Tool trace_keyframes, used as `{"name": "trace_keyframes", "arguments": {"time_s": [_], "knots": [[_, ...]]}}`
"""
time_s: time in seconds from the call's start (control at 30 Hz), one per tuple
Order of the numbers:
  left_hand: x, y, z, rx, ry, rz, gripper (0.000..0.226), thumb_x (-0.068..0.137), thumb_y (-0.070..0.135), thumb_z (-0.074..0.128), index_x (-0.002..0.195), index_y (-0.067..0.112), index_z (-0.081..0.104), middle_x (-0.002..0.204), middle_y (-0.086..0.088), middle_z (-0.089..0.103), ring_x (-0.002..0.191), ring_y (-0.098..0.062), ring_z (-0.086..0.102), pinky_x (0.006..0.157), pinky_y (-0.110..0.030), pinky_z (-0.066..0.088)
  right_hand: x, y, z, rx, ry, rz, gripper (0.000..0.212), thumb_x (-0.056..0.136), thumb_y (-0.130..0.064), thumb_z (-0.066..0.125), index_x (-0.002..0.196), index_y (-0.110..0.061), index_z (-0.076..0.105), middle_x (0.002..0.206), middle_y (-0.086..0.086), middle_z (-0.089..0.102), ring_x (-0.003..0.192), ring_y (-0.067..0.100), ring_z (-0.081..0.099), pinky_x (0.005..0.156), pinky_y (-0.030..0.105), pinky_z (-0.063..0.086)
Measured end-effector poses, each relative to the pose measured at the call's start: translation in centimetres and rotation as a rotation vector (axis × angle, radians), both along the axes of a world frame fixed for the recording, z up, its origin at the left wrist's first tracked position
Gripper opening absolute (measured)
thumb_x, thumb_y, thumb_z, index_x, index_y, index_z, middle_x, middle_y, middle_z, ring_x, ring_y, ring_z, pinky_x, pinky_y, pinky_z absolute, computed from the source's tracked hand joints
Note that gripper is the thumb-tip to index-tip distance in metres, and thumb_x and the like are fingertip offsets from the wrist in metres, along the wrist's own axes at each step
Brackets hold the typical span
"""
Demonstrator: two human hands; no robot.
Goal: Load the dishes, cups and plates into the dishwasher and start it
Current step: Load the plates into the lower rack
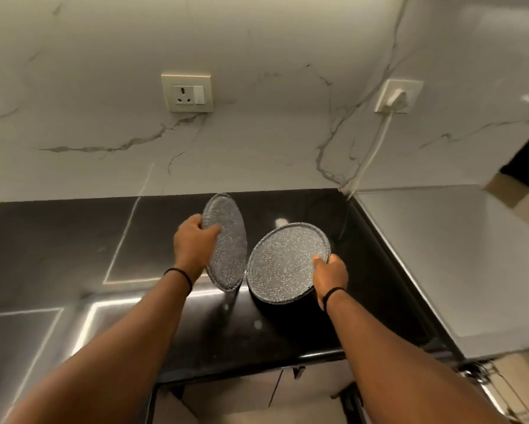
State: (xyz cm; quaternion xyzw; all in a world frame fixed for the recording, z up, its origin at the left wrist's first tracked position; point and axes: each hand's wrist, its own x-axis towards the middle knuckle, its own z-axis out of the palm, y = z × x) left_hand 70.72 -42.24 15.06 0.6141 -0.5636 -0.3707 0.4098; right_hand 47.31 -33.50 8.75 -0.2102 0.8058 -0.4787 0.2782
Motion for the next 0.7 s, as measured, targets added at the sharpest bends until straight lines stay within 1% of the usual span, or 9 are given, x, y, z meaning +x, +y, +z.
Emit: {"name": "trace_keyframes", "arguments": {"time_s": [0.07, 0.13, 0.23, 0.3, 0.4, 0.5, 0.57, 0.63, 0.7], "knots": [[-4.1, 1.4, 1.6, -0.098, -0.182, -0.129, 0.019, 0.079, 0.021, 0.064, 0.063, 0.013, 0.056, 0.058, 0.0, 0.056, 0.055, -0.017, 0.051, 0.053, -0.03, 0.042, -1.0, 1.6, 1.3, 0.005, 0.066, -0.03, 0.018, 0.092, -0.027, 0.057, 0.087, -0.01, 0.06, 0.09, 0.009, 0.066, 0.086, 0.028, 0.062, 0.079, 0.038, 0.05], [-7.9, 3.8, 2.6, -0.131, -0.271, -0.221, 0.026, 0.076, 0.024, 0.063, 0.056, 0.013, 0.05, 0.051, 0.001, 0.051, 0.051, -0.018, 0.049, 0.048, -0.028, 0.036, -2.5, 3.6, 2.6, 0.011, 0.134, -0.059, 0.021, 0.094, -0.027, 0.055, 0.085, -0.008, 0.058, 0.086, 0.01, 0.063, 0.081, 0.027, 0.059, 0.072, 0.035, 0.045], [-12.7, 8.1, 3.3, -0.165, -0.358, -0.345, 0.03, 0.074, 0.02, 0.062, 0.052, 0.017, 0.041, 0.051, 0.004, 0.046, 0.054, -0.022, 0.046, 0.053, -0.029, 0.033, -5.7, 7.9, 4.6, 0.027, 0.219, -0.081, 0.025, 0.096, -0.025, 0.052, 0.083, -0.003, 0.056, 0.08, 0.009, 0.059, 0.075, 0.028, 0.055, 0.067, 0.033, 0.039], [-15.3, 10.6, 3.1, -0.211, -0.415, -0.421, 0.029, 0.073, 0.018, 0.06, 0.052, 0.017, 0.04, 0.054, 0.002, 0.045, 0.057, -0.025, 0.046, 0.056, -0.029, 0.033, -7.9, 11.2, 5.9, 0.022, 0.259, -0.114, 0.027, 0.096, -0.022, 0.051, 0.074, -0.007, 0.049, 0.071, 0.006, 0.052, 0.065, 0.025, 0.047, 0.06, 0.034, 0.034], [-19.3, 15.1, 2.8, -0.268, -0.44, -0.523, 0.028, 0.072, 0.018, 0.061, 0.053, 0.015, 0.041, 0.058, 0.0, 0.047, 0.06, -0.027, 0.046, 0.056, -0.029, 0.032, -11.4, 17.3, 7.2, 0.007, 0.275, -0.199, 0.034, 0.095, -0.02, 0.051, 0.065, -0.015, 0.033, 0.063, 0.0, 0.039, 0.057, 0.019, 0.035, 0.053, 0.033, 0.027], [-24.4, 21.9, 2.7, -0.316, -0.449, -0.625, 0.024, 0.074, 0.017, 0.06, 0.055, 0.013, 0.047, 0.059, 0.0, 0.05, 0.059, -0.024, 0.047, 0.053, -0.029, 0.032, -15.0, 25.2, 7.4, -0.007, 0.273, -0.281, 0.03, 0.095, -0.022, 0.049, 0.068, -0.017, 0.036, 0.066, 0.0, 0.044, 0.057, 0.018, 0.037, 0.053, 0.032, 0.03], [-26.9, 25.6, 2.7, -0.323, -0.443, -0.66, 0.021, 0.075, 0.017, 0.06, 0.057, 0.011, 0.05, 0.061, -0.003, 0.054, 0.06, -0.025, 0.052, 0.052, -0.029, 0.035, -16.4, 29.5, 7.3, -0.037, 0.265, -0.314, 0.029, 0.096, -0.022, 0.048, 0.069, -0.019, 0.035, 0.067, -0.001, 0.04, 0.059, 0.016, 0.035, 0.055, 0.032, 0.03], [-29.8, 30.9, 2.3, -0.36, -0.461, -0.691, 0.021, 0.074, 0.018, 0.059, 0.058, 0.01, 0.049, 0.062, -0.004, 0.054, 0.06, -0.026, 0.052, 0.051, -0.03, 0.036, -18.0, 35.4, 7.2, -0.037, 0.273, -0.323, 0.032, 0.097, -0.021, 0.047, 0.069, -0.021, 0.032, 0.067, -0.003, 0.036, 0.058, 0.014, 0.032, 0.054, 0.03, 0.026], [-32.8, 36.0, 1.9, -0.389, -0.471, -0.735, 0.024, 0.075, 0.018, 0.059, 0.057, 0.011, 0.044, 0.062, -0.004, 0.05, 0.059, -0.026, 0.048, 0.049, -0.029, 0.032, -19.5, 41.1, 7.1, -0.054, 0.276, -0.346, 0.034, 0.097, -0.02, 0.047, 0.068, -0.021, 0.029, 0.067, -0.002, 0.034, 0.058, 0.014, 0.03, 0.053, 0.03, 0.023]]}}
